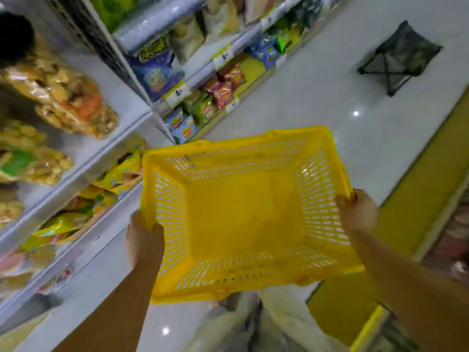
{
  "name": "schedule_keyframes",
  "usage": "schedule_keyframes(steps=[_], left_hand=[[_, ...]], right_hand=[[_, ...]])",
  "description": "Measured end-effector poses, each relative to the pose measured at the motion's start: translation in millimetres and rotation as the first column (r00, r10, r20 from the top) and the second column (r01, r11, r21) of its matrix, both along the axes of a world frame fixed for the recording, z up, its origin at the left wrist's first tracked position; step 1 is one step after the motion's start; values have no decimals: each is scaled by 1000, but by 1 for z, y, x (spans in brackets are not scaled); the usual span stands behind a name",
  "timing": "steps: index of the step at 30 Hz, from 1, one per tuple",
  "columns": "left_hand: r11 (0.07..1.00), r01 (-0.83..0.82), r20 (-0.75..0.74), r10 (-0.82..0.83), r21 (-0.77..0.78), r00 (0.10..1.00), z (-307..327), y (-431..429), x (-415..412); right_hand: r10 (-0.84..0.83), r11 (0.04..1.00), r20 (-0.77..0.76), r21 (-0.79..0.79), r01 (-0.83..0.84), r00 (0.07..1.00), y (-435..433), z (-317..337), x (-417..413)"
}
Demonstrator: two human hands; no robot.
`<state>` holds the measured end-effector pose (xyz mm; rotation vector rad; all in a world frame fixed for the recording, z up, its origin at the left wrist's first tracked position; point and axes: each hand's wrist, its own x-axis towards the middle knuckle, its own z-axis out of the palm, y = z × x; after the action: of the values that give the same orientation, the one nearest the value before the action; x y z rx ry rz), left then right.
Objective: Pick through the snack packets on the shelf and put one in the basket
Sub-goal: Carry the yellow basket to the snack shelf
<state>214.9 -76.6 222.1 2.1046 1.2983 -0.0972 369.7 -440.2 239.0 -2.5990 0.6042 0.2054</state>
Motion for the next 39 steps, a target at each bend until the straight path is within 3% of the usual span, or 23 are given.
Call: schedule_keyframes(steps=[5,12,25,32,39], left_hand=[[971,237,87,-240,38,967,22,-56,110],[912,404,124,-409,71,904,41,-163,270],[783,618,244,-615,74,750,71,-285,529],[669,740,209,-736,76,644,91,-342,680],[630,772,247,-763,81,597,97,-429,799]], right_hand=[[-251,966,4,73,250,968,-83,17,19],[-420,903,-16,95,420,907,-189,39,80],[-575,815,-35,61,576,818,-292,78,244],[-652,758,15,51,651,758,-330,86,337],[-708,707,57,54,706,704,-404,87,433]])
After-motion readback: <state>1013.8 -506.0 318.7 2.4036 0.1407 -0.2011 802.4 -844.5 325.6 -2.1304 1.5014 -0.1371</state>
